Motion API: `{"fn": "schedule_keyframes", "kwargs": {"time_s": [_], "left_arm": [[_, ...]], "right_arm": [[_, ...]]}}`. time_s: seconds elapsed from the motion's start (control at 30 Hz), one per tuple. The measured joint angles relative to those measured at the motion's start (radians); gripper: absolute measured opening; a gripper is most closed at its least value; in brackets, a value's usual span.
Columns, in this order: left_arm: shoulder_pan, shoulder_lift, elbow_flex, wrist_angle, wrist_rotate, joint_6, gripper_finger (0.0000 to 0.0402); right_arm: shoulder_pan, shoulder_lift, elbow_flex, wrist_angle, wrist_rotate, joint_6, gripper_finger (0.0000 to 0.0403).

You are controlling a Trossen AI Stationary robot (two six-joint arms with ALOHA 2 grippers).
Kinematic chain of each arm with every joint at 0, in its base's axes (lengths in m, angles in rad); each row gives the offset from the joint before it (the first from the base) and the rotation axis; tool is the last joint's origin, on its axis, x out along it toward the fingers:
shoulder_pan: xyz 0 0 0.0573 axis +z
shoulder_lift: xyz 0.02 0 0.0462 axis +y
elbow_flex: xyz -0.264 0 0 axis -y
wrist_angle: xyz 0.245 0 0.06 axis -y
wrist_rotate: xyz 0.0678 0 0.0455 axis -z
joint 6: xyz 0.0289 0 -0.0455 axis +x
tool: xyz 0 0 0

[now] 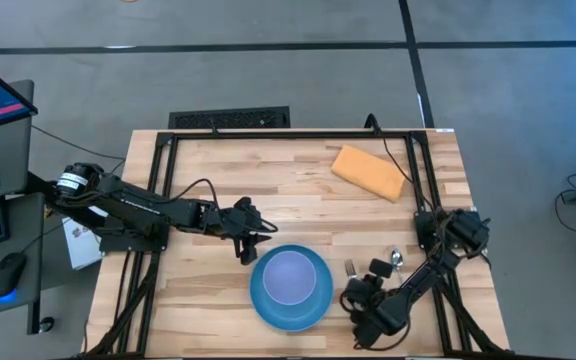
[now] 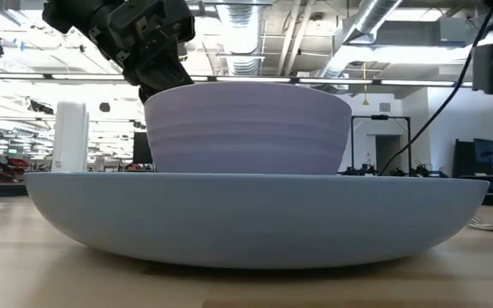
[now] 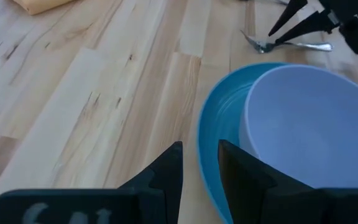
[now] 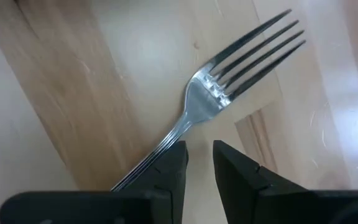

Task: Set table place
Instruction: Move the silver fork beside the blue plate

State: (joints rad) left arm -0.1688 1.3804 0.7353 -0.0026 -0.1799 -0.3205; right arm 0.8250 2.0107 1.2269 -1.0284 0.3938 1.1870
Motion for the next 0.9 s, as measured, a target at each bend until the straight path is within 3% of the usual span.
{"fn": "schedule_keyframes", "kwargs": {"time_s": [0.9], "left_arm": [[-0.034,0.000,0.000,-0.041,0.016,-0.031,0.0091]], "right_arm": [[0.004,-0.001,0.038,-0.012,-0.191,-0.001,0.0107]]}}
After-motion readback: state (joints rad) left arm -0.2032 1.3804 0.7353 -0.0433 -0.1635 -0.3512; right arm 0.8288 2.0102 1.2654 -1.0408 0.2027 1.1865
